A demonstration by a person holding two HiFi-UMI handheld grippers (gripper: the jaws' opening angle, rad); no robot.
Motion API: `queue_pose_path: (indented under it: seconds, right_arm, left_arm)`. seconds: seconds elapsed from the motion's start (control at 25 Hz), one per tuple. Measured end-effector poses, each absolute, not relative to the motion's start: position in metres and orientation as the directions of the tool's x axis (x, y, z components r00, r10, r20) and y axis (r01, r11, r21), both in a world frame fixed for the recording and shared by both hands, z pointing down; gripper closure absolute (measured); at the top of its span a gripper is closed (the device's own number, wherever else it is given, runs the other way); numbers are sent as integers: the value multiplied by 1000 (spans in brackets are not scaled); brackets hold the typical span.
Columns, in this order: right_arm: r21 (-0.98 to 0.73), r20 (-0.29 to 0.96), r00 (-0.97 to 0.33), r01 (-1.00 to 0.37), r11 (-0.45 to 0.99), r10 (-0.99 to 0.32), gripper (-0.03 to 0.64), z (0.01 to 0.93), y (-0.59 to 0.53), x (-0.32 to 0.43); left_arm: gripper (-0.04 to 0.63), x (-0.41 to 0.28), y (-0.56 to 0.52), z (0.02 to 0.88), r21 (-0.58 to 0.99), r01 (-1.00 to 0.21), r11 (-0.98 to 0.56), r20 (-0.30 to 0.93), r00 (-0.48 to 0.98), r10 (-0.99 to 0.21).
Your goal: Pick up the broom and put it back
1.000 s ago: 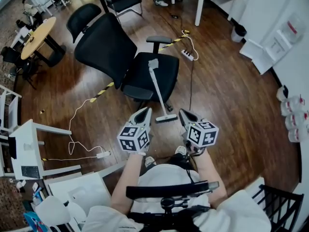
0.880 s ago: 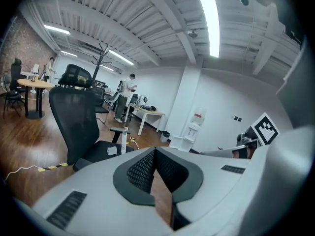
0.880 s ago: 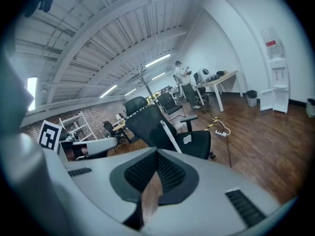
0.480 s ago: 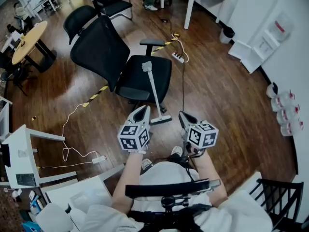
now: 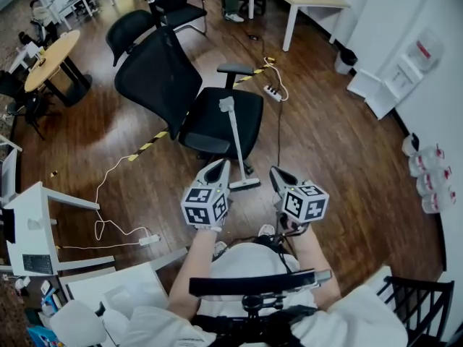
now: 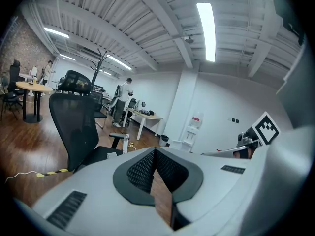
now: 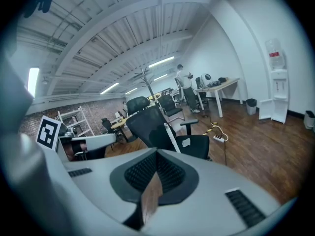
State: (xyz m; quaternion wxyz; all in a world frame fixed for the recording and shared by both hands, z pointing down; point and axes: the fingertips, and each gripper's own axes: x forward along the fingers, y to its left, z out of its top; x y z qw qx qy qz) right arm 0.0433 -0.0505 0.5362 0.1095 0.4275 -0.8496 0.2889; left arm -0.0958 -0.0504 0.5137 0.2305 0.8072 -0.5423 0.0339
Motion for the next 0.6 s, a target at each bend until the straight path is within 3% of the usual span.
queue_pose_path:
  seconds: [0.6]
  right_arm:
    - [-407,423,-621,-781,474,-660,606,537,-60,44]
  left_arm:
    - [589,-93,-56,515,340,-892,-297,309,405,-861]
